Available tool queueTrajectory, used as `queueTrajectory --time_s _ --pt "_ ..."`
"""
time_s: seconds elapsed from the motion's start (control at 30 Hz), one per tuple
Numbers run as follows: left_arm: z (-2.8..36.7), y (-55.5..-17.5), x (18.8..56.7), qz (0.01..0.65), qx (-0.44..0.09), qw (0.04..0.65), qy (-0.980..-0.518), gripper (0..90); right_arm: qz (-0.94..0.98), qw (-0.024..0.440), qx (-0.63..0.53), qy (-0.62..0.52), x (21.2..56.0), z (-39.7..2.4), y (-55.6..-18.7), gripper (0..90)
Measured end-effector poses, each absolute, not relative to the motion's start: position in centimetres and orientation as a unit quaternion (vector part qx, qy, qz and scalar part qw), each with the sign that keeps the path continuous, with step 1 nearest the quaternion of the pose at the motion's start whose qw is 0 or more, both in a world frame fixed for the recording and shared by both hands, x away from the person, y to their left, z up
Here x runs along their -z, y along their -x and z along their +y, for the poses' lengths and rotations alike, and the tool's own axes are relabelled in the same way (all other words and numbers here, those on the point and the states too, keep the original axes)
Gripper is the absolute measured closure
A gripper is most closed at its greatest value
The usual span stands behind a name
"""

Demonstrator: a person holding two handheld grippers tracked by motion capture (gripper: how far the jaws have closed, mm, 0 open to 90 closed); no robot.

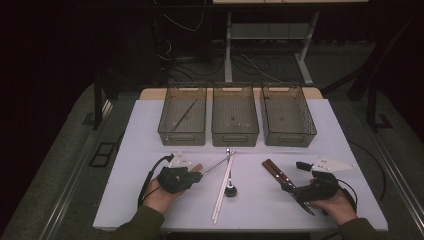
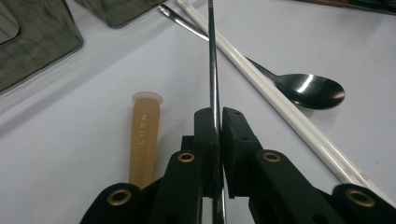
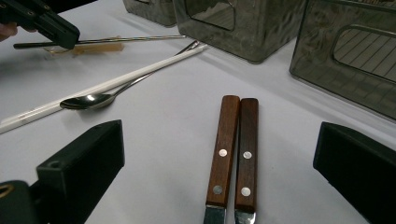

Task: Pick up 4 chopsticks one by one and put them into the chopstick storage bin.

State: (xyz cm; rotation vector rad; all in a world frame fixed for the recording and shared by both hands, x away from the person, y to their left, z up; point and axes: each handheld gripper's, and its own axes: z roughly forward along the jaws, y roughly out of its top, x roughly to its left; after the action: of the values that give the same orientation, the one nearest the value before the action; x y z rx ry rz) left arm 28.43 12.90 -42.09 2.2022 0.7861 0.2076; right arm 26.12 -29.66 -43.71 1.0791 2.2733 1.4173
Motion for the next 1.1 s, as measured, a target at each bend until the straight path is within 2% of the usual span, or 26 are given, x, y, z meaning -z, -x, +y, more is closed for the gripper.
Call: queueTrajectory --time_s 0.43,1.1 --pt "13.6 -28.3 41.1 0.296 -0.085 0.396 -0.865 84.7 0.783 0.128 -0.485 -0.369 43.8 -29.6 -26.1 2.1" --pt "16.9 -28.8 39.7 0.337 -0.116 0.428 -0.831 84.7 0.783 0.129 -0.485 -0.368 43.8 -29.6 -26.1 2.1"
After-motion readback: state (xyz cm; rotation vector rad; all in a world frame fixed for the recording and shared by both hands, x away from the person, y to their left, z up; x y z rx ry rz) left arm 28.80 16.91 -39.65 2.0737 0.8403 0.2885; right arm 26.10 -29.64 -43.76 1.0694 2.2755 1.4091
